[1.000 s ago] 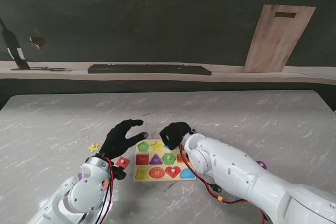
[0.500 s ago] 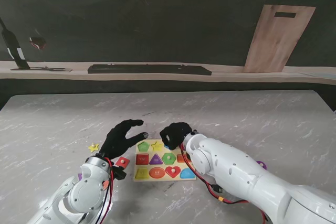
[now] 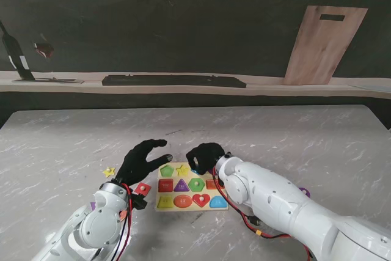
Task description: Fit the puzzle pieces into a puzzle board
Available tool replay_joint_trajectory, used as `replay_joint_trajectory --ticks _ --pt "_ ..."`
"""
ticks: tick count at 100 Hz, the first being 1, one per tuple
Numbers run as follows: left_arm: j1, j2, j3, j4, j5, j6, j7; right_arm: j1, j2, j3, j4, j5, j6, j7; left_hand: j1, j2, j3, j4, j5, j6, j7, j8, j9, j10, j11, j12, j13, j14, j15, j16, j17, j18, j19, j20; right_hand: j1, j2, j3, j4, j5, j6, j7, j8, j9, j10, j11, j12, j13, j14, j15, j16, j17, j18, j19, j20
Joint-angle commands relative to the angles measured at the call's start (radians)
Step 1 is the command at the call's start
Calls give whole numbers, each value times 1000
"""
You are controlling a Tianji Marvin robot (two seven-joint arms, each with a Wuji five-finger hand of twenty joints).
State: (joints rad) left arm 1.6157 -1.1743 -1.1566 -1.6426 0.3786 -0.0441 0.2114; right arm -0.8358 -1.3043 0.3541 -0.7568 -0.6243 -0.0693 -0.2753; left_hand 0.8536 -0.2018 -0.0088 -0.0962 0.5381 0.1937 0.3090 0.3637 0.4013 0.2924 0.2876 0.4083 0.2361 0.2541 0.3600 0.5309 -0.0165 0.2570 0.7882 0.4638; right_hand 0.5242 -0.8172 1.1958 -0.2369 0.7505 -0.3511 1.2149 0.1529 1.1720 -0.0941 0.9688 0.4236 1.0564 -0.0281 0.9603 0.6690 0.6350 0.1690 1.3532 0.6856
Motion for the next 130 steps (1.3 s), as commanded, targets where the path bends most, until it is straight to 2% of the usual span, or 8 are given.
replay_joint_trajectory --ticks 1,67,96,106,110,112,114,130 --pt "1 -3 2 -3 -2 1 0 -20 -1 1 -2 -8 -2 1 -15 30 -24 31 7 -21 -1 -9 13 -10 -14 -8 27 -10 -24 -4 -6 102 -11 11 40 21 14 -3 -33 -48 14 2 -54 -18 -149 -78 -20 -46 -2 -1 4 -22 8 -12" --pt "-1 -3 4 -3 -5 3 -3 -32 7 22 -28 -19 -11 -18 -15 29 -24 31 7 -21 -1 -9 13 -7 -15 -9 26 -9 -23 -4 -6 102 -11 10 45 52 3 1 -50 -54 15 9 -73 -18 -154 -74 -28 -48 8 6 0 -25 3 -9" --pt "-1 -2 3 -3 -3 3 -2 -24 8 1 -22 -25 31 5 -14 30 -24 31 8 -21 -2 -9 14 -7 -15 -9 27 -9 -23 -4 -6 101 -12 10 6 19 -32 -11 -121 27 -25 -10 -92 21 -131 -61 -38 -24 32 16 -20 4 16 9" --pt "-1 -2 4 -4 -3 4 -3 -21 9 -9 -20 -32 43 9 -14 30 -24 31 8 -21 -3 -9 14 -8 -15 -9 27 -8 -23 -4 -6 102 -12 10 -59 27 -37 18 -167 80 -141 49 -105 25 -102 -71 -43 -17 42 16 -27 11 17 20" --pt "0 -2 4 -4 -3 5 -3 -20 10 -13 -19 -36 46 9 -15 31 -24 31 8 -21 -3 -9 13 -9 -15 -9 26 -9 -24 -4 -6 101 -12 10 -78 29 -41 31 -182 93 -187 99 -110 25 -94 -70 -46 -16 45 16 -29 12 18 23" --pt "0 -2 4 -4 -3 5 -3 -19 10 -15 -19 -38 47 9 -14 30 -24 31 8 -19 -3 -9 14 -6 -15 -9 26 -9 -24 -4 -6 101 -12 10 -89 30 -41 41 -188 101 -216 166 -115 25 -91 -67 -47 -15 46 16 -30 13 19 23" --pt "0 -2 4 -4 -3 5 -3 -19 10 -16 -18 -39 47 9 -14 32 -24 31 8 -22 -3 -9 14 -10 -15 -9 28 -10 -23 -4 -6 101 -12 10 -96 31 -42 44 -199 105 -228 187 -117 24 -89 -65 -48 -14 46 16 -31 14 19 24" --pt "0 -2 4 -4 -3 5 -4 -19 14 -20 -24 -49 58 9 -14 30 -24 31 10 -23 -2 -9 15 -9 -15 -9 28 -9 -24 -4 -5 101 -12 10 -123 46 -51 68 -297 119 -270 202 -133 25 -70 -51 -49 -9 55 19 -34 18 24 26"
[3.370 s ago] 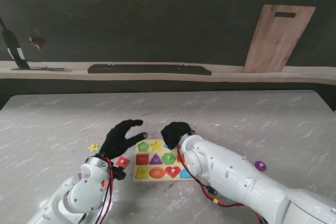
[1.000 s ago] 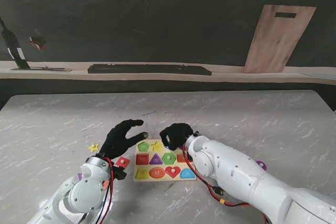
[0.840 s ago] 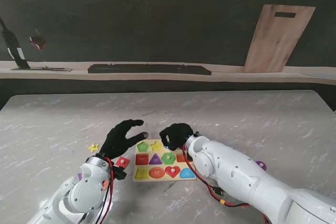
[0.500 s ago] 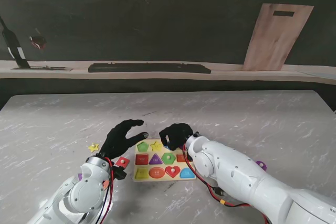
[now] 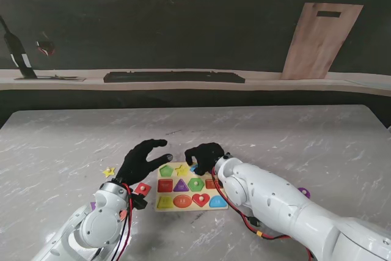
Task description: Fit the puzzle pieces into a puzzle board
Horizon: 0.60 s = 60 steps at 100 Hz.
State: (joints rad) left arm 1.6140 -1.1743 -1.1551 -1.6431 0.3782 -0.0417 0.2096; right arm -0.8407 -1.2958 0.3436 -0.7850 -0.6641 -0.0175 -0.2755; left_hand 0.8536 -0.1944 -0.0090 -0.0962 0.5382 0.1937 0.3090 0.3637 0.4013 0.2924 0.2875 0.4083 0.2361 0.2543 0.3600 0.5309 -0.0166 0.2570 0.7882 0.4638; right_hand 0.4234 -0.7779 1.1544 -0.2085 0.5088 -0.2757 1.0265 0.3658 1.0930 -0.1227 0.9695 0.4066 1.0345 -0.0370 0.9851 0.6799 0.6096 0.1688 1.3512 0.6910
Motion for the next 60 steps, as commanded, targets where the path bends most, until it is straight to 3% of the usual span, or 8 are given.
replay_joint_trajectory --ticks 1,18,60 --pt "2 -2 2 -4 -2 2 -2 -15 6 -10 4 -10 7 9 -14 22 -24 31 9 -22 -2 -9 14 -8 -15 -9 28 -9 -23 -4 -5 101 -12 10 -23 8 -10 41 -61 44 -84 -11 -56 54 -70 -34 -26 0 31 8 -8 18 26 21" --pt "2 -2 2 -4 -3 3 -4 -20 11 -7 -9 -19 29 10 -14 22 -24 31 10 -22 -1 -8 15 -9 -14 -9 28 -9 -23 -4 -5 100 -12 10 -80 46 -33 108 -92 70 -97 -2 -60 59 -44 -6 -23 10 50 12 -8 26 36 25" --pt "1 -2 3 -4 -4 6 -4 -43 29 31 -57 -32 81 17 -14 21 -25 31 17 -22 -1 -8 17 -8 -15 -9 29 -8 -23 -4 -5 102 -11 10 -234 197 -213 110 -113 155 -130 -14 -95 89 -25 21 -52 37 75 24 -48 45 54 41"
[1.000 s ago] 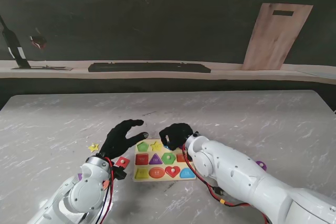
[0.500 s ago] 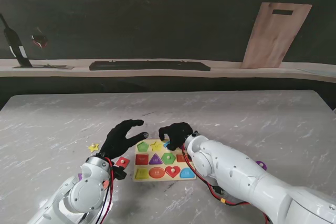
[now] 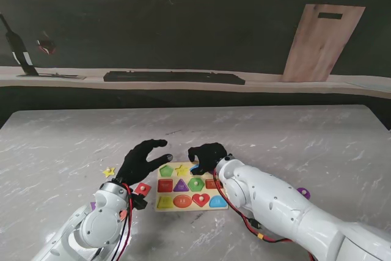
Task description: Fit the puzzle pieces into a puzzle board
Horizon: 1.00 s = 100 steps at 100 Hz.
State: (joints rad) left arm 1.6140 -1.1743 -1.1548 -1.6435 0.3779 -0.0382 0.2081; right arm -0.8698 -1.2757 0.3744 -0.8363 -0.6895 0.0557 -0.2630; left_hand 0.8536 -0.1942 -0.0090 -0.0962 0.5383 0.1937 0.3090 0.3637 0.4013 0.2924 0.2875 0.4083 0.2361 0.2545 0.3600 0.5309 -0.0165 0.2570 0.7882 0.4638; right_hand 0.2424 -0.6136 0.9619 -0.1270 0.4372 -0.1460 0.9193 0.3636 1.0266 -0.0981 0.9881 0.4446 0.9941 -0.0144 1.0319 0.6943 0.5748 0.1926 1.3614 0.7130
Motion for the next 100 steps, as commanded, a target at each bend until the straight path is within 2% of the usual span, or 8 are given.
replay_joint_trajectory --ticks 1,25,35,44,64,81,91,100 --pt "1 -2 3 -4 -4 3 -3 -15 10 2 -7 -6 9 4 -14 21 -24 31 16 -23 -1 -8 17 -8 -15 -9 29 -8 -23 -4 -5 102 -11 10 -56 36 -23 29 -43 26 -23 -12 -30 64 -44 -17 -12 14 29 9 -14 22 44 19" --pt "0 -2 3 -2 -4 2 -4 -40 27 50 -54 -15 42 6 -14 22 -25 31 17 -22 -2 -8 16 -8 -15 -9 29 -8 -23 -4 -6 102 -11 10 -82 111 -112 43 -103 42 -32 -17 -122 67 8 14 -32 19 47 16 -29 27 53 29" --pt "0 -2 3 -2 -4 3 -4 -65 47 95 -101 -38 58 2 -13 22 -24 31 17 -21 -3 -8 17 -7 -15 -9 29 -8 -23 -4 -6 102 -11 10 -82 128 -135 48 -114 40 -20 -4 -197 75 30 29 -46 13 51 19 -34 24 51 28" --pt "-1 -2 3 -2 -4 3 -4 -99 76 154 -167 -73 62 10 -13 23 -24 31 16 -20 -3 -8 16 -8 -15 -9 28 -8 -24 -4 -6 103 -11 10 -79 147 -153 53 -96 28 8 18 -245 89 42 36 -67 15 54 21 -49 26 47 29" --pt "-1 -1 3 -3 -4 5 -6 -221 146 348 -347 -168 23 77 -14 23 -25 31 16 -21 -3 -7 16 -9 -15 -9 28 -9 -24 -4 -6 102 -12 9 -47 177 -163 66 -48 -13 65 80 -314 106 61 47 -112 17 55 27 -80 26 33 26" --pt "-1 -1 3 -2 -5 5 -7 -359 194 541 -500 -252 -23 181 -13 23 -24 31 17 -22 -2 -7 16 -9 -14 -8 29 -9 -23 -4 -6 102 -12 9 -42 128 -107 67 28 -40 111 162 -296 96 139 75 -66 46 24 9 -67 79 6 9" --pt "-2 -1 5 -1 -6 6 -9 -440 214 652 -573 -300 -66 242 -13 23 -24 31 16 -22 -2 -7 16 -8 -14 -8 29 -9 -23 -4 -5 101 -11 10 -20 109 -61 66 99 -71 152 239 -265 87 196 113 -79 50 58 42 -97 88 -12 2" --pt "-4 -1 7 1 -8 8 -12 -506 228 742 -628 -350 -105 281 -13 22 -25 31 16 -22 -2 -7 16 -9 -14 -8 29 -9 -23 -4 -5 102 -11 10 8 83 -42 8 130 -101 187 224 -234 87 219 163 -83 50 105 83 -114 92 -16 7"
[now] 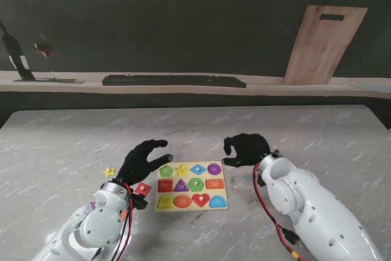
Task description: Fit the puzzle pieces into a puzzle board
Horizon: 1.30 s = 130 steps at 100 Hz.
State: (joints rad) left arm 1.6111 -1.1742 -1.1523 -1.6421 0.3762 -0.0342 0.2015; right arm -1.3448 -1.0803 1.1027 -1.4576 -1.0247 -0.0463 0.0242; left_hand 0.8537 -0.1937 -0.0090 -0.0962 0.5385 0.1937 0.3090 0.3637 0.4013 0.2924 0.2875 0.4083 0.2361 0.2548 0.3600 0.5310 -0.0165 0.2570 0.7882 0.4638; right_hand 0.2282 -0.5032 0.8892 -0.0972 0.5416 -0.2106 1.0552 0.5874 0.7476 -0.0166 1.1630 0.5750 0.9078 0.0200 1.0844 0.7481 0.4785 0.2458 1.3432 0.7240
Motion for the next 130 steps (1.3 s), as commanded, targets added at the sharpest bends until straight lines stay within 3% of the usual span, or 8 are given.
replay_joint_trajectory --ticks 1,12,31,61,100,130 --pt "-2 -1 5 0 -7 5 -6 -39 34 23 -13 -21 -8 -2 -14 22 -25 31 16 -22 -2 -7 16 -9 -14 -9 29 -9 -23 -4 -5 102 -11 10 26 -30 31 -28 31 -40 56 -4 50 5 45 35 4 17 59 33 -18 40 3 -3" --pt "-6 -1 8 3 -9 8 -10 -115 50 129 -72 -89 -71 54 -14 22 -25 31 17 -22 -1 -7 16 -9 -14 -9 29 -10 -23 -4 -5 101 -11 10 35 -34 33 -57 87 -61 83 -24 102 13 42 48 40 32 81 45 1 50 16 6" --pt "-14 -1 18 11 -13 14 -15 -228 66 277 -154 -171 -148 147 -13 22 -24 31 16 -21 -1 -7 16 -9 -14 -8 29 -8 -22 -3 -6 102 -11 10 20 -41 49 -62 125 -37 67 -48 136 32 19 47 70 55 86 52 26 67 44 31" --pt "-25 -1 28 20 -20 22 -22 -313 81 404 -174 -310 -191 195 -13 22 -24 31 16 -20 -2 -7 14 -8 -15 -8 27 -9 -23 -3 -7 101 -10 10 12 -42 52 -62 152 -45 50 -42 157 33 10 50 87 59 95 63 42 72 58 56" --pt "-32 -2 35 26 -22 27 -23 -284 94 418 -80 -401 -133 210 -13 22 -24 31 14 -22 -3 -7 13 -8 -15 -8 25 -10 -24 -4 -6 99 -11 10 18 -15 43 -70 154 -49 40 -55 158 33 1 49 85 63 90 66 44 70 56 66" --pt "-32 -3 36 25 -21 30 -21 -228 98 368 8 -381 -65 231 -13 22 -24 31 14 -22 -1 -6 13 -10 -14 -8 26 -10 -24 -4 -7 100 -12 10 29 0 42 -68 158 -44 34 -71 160 37 -9 46 84 68 85 66 44 71 55 71"
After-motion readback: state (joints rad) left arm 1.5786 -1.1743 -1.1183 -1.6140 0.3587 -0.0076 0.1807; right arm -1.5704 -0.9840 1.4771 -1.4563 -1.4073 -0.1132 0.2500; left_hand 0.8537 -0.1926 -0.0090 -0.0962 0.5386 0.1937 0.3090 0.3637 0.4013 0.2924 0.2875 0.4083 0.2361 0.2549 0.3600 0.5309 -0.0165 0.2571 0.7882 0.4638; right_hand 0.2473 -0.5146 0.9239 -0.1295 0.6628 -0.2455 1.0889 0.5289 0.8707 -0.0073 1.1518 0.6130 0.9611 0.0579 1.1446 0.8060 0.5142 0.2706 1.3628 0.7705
